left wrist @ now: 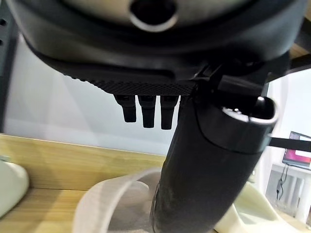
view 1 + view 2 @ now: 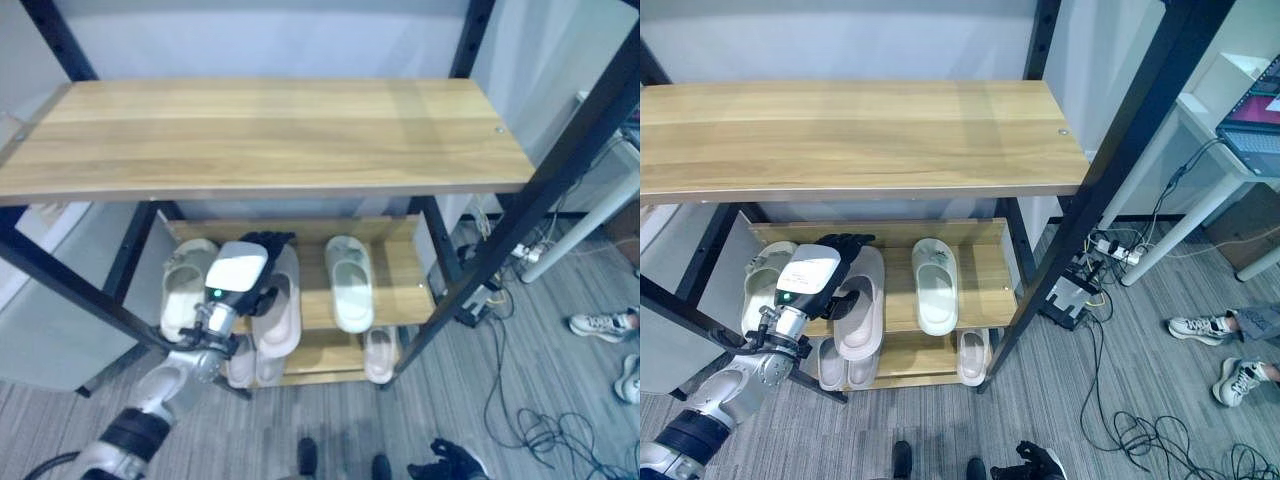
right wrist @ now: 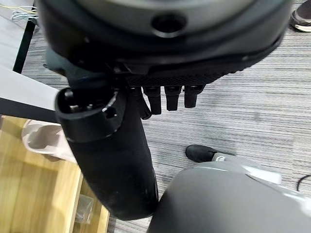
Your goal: Arrange the slippers neatly on the shoe rack.
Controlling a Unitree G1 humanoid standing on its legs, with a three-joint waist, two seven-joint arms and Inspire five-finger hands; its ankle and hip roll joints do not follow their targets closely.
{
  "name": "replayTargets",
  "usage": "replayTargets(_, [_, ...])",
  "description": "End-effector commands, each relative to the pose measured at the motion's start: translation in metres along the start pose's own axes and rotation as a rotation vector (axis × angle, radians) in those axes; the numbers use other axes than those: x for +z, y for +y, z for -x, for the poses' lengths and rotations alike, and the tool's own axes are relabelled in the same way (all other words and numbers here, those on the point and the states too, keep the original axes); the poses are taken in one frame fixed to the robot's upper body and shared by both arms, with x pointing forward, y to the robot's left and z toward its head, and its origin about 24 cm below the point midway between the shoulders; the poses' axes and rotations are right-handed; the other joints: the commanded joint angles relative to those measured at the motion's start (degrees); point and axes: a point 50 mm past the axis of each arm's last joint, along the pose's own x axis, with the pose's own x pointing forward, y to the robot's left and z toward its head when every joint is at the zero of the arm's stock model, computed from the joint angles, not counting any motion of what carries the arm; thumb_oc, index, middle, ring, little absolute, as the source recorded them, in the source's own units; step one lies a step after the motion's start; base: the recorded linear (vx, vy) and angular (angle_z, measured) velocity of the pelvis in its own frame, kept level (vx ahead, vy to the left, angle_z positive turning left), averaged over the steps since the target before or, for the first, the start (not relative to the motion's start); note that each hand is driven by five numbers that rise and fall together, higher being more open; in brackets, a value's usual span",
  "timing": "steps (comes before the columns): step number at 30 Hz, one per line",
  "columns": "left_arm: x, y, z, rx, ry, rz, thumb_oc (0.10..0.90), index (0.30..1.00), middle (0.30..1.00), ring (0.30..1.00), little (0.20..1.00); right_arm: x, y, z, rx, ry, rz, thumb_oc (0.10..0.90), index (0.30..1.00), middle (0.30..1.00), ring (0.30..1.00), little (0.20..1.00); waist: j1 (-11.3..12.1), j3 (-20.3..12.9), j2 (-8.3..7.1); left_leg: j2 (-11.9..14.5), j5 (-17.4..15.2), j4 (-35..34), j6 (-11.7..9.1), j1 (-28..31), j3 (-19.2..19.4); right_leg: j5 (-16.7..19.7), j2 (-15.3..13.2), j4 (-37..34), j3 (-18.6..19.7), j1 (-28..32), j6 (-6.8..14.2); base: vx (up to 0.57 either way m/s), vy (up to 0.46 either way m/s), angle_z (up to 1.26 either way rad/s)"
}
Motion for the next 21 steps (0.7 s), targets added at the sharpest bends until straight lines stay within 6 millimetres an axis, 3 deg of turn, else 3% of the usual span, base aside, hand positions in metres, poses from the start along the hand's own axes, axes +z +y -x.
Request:
replayTargets(1, [0.002,0.057,-0.046,0.264,-0.049,-0.121,0.8,0.9,0.9,0.9,0.9,-0.014,-0.024,0.006,-0.062,0.029,0.068,0.8,0.9,0.9,0.9,0.9,-0.98,0.66,1.44,0.86,-7.17,-0.06,-2.1,2.89,-0.61,-2.98,-1.22,0.36,0.55,0.05,4.55,0.0,0.0,0.0])
replayTargets(4, [-0.004,0.043,-0.047,0.239,0.012,-0.11,0.8,0.9,0.9,0.9,0.9,-0.019,-0.024,0.006,-0.067,0.043,0.066,0.8,0.9,0.9,0.9,0.9,-1.29,0.97,1.44,0.75,-7.07,-0.06,-1.96,2.32,-0.23,-2.66,-1.4,0.43,0.76,-0.74,4.67,0.01,0.034,-0.1])
replayTargets(5, [-0.008,0.041,-0.047,0.224,0.034,-0.128,0.433,0.349,0.349,0.349,0.349,-0.022,-0.025,0.007,-0.071,0.055,0.06,0.8,0.9,0.9,0.9,0.9,-1.33,1.03,1.4,0.7,-7.11,-0.06,-1.89,2.24,-0.1,-2.62,-1.42,0.44,0.78,-0.97,4.68,0.02,0.036,-0.06])
replayTargets(6, [-0.01,0.04,-0.047,0.215,0.051,-0.123,0.4,0.3,0.3,0.3,0.3,-0.023,-0.025,0.007,-0.075,0.06,0.058,0.8,0.9,0.9,0.9,0.9,-1.4,1.12,1.39,0.68,-7.12,-0.06,-1.87,2.21,-0.11,-2.58,-1.44,0.45,0.83,-1.13,4.71,0.01,0.022,-0.04])
replayTargets(12, [-0.014,0.046,-0.044,0.255,0.08,-0.091,0.4,0.3,0.3,0.3,0.3,-0.025,-0.023,0.008,-0.07,0.065,0.043,0.8,0.9,0.9,0.9,0.9,-1.22,1.0,1.21,0.54,-7.46,-0.06,-1.74,2.73,0.07,-2.87,-1.55,0.59,0.86,-0.52,4.7,0.01,-0.001,-0.01])
replayTargets(21, [0.013,0.054,-0.019,0.308,-0.077,0.145,0.4,0.3,0.3,0.3,0.3,-0.026,-0.017,0.008,-0.053,0.078,0.03,0.8,0.9,0.9,0.9,0.9,-0.26,-0.5,1.19,0.9,-8.12,-0.06,-1.5,6.58,0.3,-3.85,-1.28,1.76,1.88,1.85,4.44,0.03,-0.015,-0.06])
